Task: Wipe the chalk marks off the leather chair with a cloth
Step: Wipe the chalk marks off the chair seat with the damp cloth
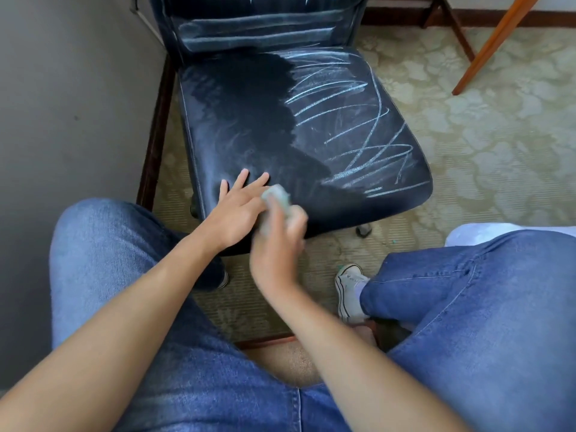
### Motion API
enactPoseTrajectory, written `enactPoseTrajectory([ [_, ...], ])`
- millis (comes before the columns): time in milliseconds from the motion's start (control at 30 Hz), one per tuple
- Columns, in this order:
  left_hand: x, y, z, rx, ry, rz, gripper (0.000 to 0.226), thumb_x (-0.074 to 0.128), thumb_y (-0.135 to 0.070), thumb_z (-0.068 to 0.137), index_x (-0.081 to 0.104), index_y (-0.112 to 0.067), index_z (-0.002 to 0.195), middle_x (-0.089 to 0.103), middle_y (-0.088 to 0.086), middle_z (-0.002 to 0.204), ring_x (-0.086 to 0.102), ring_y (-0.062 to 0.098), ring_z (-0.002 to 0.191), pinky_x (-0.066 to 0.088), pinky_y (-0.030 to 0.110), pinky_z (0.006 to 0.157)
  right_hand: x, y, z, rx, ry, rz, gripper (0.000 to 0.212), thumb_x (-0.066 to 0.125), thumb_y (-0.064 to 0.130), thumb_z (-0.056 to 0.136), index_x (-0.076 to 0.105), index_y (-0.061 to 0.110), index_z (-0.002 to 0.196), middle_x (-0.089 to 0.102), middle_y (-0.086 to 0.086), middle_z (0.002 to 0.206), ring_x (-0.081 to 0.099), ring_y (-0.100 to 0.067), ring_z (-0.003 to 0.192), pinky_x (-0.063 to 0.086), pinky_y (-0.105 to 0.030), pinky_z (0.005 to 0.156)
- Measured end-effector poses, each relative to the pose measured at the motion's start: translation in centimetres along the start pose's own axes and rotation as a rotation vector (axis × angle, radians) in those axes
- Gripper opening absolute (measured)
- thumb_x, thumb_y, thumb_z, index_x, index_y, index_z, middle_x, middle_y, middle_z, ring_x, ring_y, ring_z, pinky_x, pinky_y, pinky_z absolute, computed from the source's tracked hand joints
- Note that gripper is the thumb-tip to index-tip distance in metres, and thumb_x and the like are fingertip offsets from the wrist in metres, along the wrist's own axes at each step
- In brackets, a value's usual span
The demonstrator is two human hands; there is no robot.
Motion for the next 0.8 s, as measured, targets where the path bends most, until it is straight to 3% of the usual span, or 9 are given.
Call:
enactPoseTrajectory([
  [100, -0.8, 0.5, 0.1, -0.034, -0.07, -0.089, 0.06, 0.023, -0.024, 0.1, 0.046, -0.027, 0.155, 0.032, -0.012, 0.167, -0.002, 0.004, 0.159, -0.015, 0.034, 0.126, 3.4, 0.8, -3.1, -0.159, 0.196, -0.123, 0.049, 0.049, 0.032, 0.098, 0.035, 0.031, 0.144, 0.03, -0.004, 0.146, 0.041, -0.028, 0.128, 0.046, -0.046, 0.103],
  [167, -1.3, 0.9, 0.2, -0.068, -0.125, -0.164, 0.061, 0.023, -0.028, 0.097, 0.045, -0.03, 0.154, 0.041, -0.012, 0.163, 0.005, 0.003, 0.158, -0.009, 0.03, 0.125, 2.4, 1.3, -2.6, -0.359, 0.213, -0.278, 0.052, 0.053, 0.03, 0.092, 0.04, 0.029, 0.142, 0.036, -0.008, 0.136, 0.049, -0.032, 0.115, 0.054, -0.048, 0.086],
  [233, -1.4, 0.4, 0.2, -0.033, -0.176, -0.001, 0.061, 0.022, -0.033, 0.098, 0.045, -0.029, 0.154, 0.043, -0.009, 0.161, 0.013, 0.011, 0.157, -0.001, 0.033, 0.123, -0.4, 0.6, 0.2, -0.438, 0.151, -0.39, 0.054, 0.06, 0.03, 0.085, 0.045, 0.032, 0.137, 0.043, -0.007, 0.122, 0.053, -0.03, 0.101, 0.056, -0.044, 0.068],
  [333, -0.2, 0.0, 0.3, 0.029, -0.195, 0.4, 0.056, 0.027, -0.05, 0.108, 0.035, -0.031, 0.16, 0.027, -0.01, 0.169, 0.003, 0.024, 0.16, -0.004, 0.053, 0.126, -7.7, -2.8, 6.9, -0.243, -0.012, -0.501, 0.051, 0.062, 0.034, 0.083, 0.05, 0.036, 0.133, 0.043, -0.004, 0.115, 0.052, -0.029, 0.099, 0.053, -0.042, 0.067],
  [433, 1.2, 1.2, 0.7, 0.004, -0.16, 0.627, 0.076, 0.024, -0.074, 0.102, 0.013, -0.034, 0.165, 0.004, -0.01, 0.174, -0.009, 0.026, 0.16, -0.009, 0.058, 0.125, -16.5, -8.9, 12.8, 0.071, -0.142, -0.555, 0.044, 0.06, 0.031, 0.085, 0.051, 0.037, 0.128, 0.045, -0.006, 0.118, 0.054, -0.037, 0.097, 0.051, -0.044, 0.077],
  [533, 1.7, 1.2, 0.7, 0.023, -0.236, 0.787, 0.084, 0.027, -0.076, 0.098, 0.008, -0.03, 0.166, 0.003, -0.004, 0.175, -0.005, 0.033, 0.16, -0.003, 0.064, 0.124, -21.4, -13.5, 14.5, 0.302, -0.248, -0.43, 0.043, 0.055, 0.023, 0.086, 0.051, 0.038, 0.126, 0.046, -0.006, 0.12, 0.057, -0.041, 0.098, 0.052, -0.046, 0.083],
  [633, 2.2, -0.7, 0.3, 0.091, -0.351, 0.828, 0.078, 0.051, -0.052, 0.099, 0.025, -0.015, 0.163, 0.018, 0.01, 0.172, 0.009, 0.043, 0.158, 0.005, 0.067, 0.124, -20.6, -13.8, 13.9, 0.356, -0.285, -0.396, 0.043, 0.056, 0.025, 0.084, 0.051, 0.038, 0.125, 0.045, -0.006, 0.123, 0.056, -0.039, 0.099, 0.051, -0.047, 0.083],
  [700, 4.1, -3.0, 0.4, 0.243, -0.347, 0.894, 0.075, 0.06, -0.034, 0.091, 0.036, -0.011, 0.159, 0.027, 0.014, 0.169, 0.017, 0.044, 0.156, 0.011, 0.068, 0.123, -19.6, -12.7, 13.3, 0.346, -0.317, -0.432, 0.038, 0.056, 0.041, 0.083, 0.051, 0.038, 0.12, 0.045, -0.004, 0.121, 0.056, -0.037, 0.098, 0.049, -0.043, 0.079],
  [800, 7.9, -4.4, 1.4, 0.329, -0.263, 0.947, 0.075, 0.049, -0.047, 0.095, 0.03, -0.02, 0.163, 0.021, 0.012, 0.172, 0.013, 0.045, 0.158, 0.005, 0.072, 0.122, -16.9, -10.0, 11.5, 0.167, -0.236, -0.489, 0.035, 0.051, 0.059, 0.089, 0.053, 0.036, 0.116, 0.045, 0.002, 0.115, 0.059, -0.03, 0.095, 0.043, -0.036, 0.071],
])
Point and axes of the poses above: each hand's wrist, its own z-axis towards the middle knuckle, its own x-axis out of the palm, y = z × x, the point moved 8 cm from there along z, towards the middle knuckle
